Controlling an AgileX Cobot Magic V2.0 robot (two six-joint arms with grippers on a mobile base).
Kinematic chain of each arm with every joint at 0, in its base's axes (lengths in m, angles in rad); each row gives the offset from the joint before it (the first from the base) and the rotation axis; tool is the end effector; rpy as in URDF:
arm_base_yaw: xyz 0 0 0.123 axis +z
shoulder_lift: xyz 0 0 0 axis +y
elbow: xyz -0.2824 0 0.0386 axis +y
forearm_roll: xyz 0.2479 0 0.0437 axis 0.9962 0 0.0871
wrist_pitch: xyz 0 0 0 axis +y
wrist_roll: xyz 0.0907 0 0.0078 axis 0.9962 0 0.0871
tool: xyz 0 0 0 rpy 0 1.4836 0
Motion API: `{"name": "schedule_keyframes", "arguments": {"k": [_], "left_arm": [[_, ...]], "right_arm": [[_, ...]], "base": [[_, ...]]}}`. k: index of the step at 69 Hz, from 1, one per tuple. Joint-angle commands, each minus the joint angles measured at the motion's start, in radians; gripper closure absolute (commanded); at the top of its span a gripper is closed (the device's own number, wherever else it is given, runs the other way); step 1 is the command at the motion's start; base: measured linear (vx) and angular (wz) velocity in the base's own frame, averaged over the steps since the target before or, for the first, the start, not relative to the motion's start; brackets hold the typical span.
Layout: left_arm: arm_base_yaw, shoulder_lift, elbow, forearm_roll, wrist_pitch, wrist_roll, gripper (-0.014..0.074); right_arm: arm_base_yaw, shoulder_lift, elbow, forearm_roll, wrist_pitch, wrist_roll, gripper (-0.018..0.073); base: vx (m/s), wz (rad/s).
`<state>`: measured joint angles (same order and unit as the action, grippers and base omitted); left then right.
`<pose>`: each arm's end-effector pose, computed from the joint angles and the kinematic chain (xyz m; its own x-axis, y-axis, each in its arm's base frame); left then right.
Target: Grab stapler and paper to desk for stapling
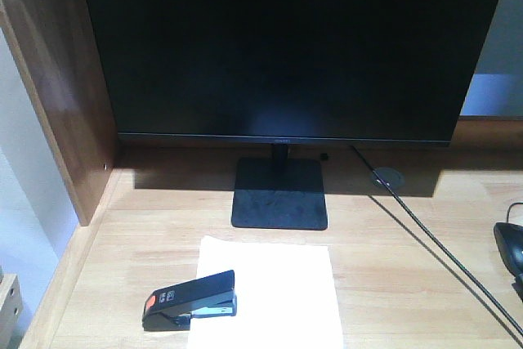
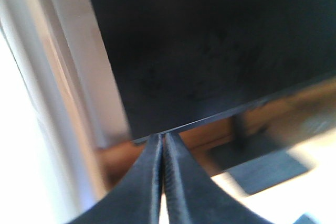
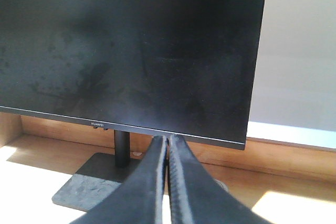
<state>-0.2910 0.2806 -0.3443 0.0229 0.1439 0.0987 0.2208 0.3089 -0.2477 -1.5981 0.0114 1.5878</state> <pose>0.0719 -0.0212 0.2982 0.0410 0.1141 -0.9926 0.2809 0.9521 0.1210 0.0820 0.0172 0.2765 0.0278 -0.0043 -0.9996 -0.2076 0.9782 -0.0100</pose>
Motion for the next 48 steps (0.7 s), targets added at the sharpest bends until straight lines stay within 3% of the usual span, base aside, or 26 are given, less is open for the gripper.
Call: {"name": "schedule_keyframes", "arguments": {"k": [1, 14, 37, 48], "left_arm": [[0.0, 0.007, -0.027, 0.041, -0.071, -0.152, 0.0603], [0.002, 0.007, -0.027, 0.063, -0.084, -0.191, 0.0603], [0.176, -0.108, 0.087, -0.023, -0.1, -0.191, 0.0603], [0.239, -0.2, 0.199, -0.023, -0.099, -0.192, 0.0603]], "right_arm": [[0.0, 0.005, -0.026, -0.013, 0.004, -0.01, 0.0564], [0.0, 0.005, -0.026, -0.013, 0.005, -0.01, 0.0565], [0.0, 0.005, -0.026, -0.013, 0.005, -0.01, 0.0565], [0.0, 0.005, -0.026, -0.013, 0.005, -0.01, 0.0565]], "base": [[0.0, 0.0], [0.0, 0.0], [0.0, 0.0], [0.0, 0.0]]}}
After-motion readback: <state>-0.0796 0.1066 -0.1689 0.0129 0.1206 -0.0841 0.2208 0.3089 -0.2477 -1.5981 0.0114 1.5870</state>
